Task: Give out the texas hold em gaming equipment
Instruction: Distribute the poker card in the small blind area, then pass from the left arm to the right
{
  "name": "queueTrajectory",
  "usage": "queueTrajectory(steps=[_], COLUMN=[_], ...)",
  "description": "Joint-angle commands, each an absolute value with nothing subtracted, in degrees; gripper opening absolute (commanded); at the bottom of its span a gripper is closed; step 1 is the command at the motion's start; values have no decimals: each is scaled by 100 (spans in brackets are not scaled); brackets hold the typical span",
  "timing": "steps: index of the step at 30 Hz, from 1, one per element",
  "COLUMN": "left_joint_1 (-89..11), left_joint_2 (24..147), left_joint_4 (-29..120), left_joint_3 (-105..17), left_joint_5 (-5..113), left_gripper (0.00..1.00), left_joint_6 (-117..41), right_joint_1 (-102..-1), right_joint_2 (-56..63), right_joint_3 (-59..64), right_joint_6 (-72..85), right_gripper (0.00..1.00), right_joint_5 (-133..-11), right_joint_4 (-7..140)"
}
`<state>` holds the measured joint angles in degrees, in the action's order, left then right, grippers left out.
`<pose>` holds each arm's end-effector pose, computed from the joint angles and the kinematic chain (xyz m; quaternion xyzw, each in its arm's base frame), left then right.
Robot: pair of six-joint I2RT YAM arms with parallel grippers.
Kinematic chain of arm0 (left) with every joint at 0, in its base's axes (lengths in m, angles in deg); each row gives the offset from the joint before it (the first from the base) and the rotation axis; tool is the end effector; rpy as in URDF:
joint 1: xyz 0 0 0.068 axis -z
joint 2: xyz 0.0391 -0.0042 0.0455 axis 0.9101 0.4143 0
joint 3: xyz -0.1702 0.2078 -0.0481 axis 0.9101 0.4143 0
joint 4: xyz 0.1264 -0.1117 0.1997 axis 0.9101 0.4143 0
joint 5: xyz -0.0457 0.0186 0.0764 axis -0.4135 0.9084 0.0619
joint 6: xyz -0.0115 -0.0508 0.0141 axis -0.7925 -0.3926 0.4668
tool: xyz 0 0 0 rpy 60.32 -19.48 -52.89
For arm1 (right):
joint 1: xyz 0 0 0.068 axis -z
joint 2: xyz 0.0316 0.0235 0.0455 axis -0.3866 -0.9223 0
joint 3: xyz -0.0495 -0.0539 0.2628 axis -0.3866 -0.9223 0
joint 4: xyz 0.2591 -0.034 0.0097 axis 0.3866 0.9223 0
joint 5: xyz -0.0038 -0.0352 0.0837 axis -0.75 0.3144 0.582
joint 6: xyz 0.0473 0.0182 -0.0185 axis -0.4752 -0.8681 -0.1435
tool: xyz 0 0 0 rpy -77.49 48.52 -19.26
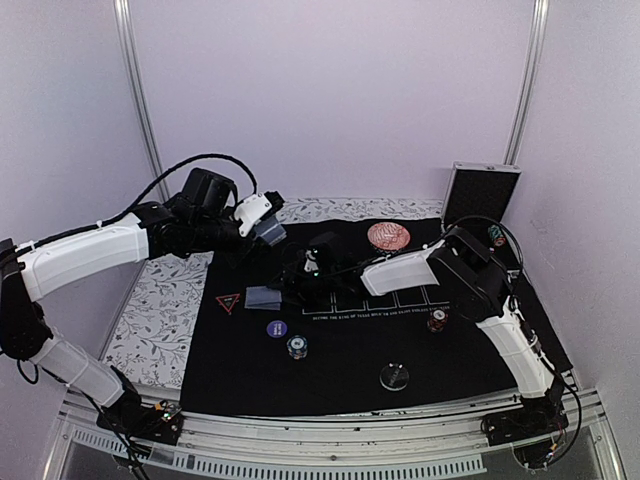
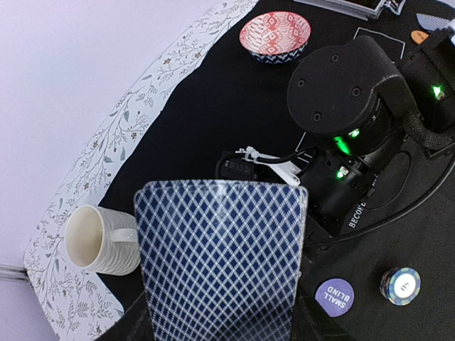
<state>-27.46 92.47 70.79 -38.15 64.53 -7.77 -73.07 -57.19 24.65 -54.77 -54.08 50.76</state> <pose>0.2534 -0.1967 0.2978 0.4182 0.7982 -0.0553 0.4300 0.3316 0.4240 0.0981 0.0166 0.8469 0.5239 0.0894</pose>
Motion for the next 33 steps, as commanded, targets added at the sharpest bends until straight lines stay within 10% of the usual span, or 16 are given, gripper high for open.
queueTrajectory(steps=[1, 13, 20, 33], left_joint_1=[-2858, -2887, -2896, -2931], left_joint_2=[9056, 9017, 8998, 8863], left_joint_4=[6921, 6939, 6938, 6929], left_joint_3=[-3912, -3921, -3921, -3870], left_joint_5=[6461, 6410, 6388, 6190], left_gripper=[50, 50, 50, 50], left_joint_6=[-778, -787, -787, -666], right_joint_1=[-7390, -7414, -7412, -6844], right_joint_2=[-5504, -5351, -5057, -3463], right_joint_3=[2754, 2785, 2757, 1385], right_joint_6=[-5172, -5046, -4627, -3921], right_gripper=[55, 68, 92, 98], right_joint_5=[-5642, -5947, -6129, -6254], right_joint_4=[5739, 6110, 6295, 6225])
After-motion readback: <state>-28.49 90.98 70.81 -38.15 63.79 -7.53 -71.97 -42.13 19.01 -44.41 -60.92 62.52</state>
